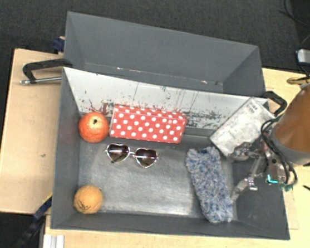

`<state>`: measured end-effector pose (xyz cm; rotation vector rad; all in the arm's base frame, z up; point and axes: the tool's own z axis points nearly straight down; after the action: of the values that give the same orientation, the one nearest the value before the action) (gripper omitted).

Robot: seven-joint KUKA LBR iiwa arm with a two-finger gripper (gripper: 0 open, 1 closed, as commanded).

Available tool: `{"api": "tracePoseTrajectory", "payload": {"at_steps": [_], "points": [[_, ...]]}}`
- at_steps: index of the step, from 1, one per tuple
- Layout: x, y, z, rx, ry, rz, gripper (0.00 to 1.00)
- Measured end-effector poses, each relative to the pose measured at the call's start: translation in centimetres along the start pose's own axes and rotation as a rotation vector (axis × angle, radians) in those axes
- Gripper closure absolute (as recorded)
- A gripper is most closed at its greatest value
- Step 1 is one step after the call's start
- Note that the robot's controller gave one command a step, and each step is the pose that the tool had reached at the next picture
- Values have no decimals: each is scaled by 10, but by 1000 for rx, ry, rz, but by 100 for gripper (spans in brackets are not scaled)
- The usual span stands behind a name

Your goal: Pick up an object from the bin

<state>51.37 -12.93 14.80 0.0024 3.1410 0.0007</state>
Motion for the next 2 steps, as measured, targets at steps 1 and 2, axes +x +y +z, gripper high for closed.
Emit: {"api": "tracePoseTrajectory", "payload": {"at_steps": [1,2], "points": [[-1,0,-1,1,-2,-2,0],[4,13,24,1,-3,-313,0]]}}
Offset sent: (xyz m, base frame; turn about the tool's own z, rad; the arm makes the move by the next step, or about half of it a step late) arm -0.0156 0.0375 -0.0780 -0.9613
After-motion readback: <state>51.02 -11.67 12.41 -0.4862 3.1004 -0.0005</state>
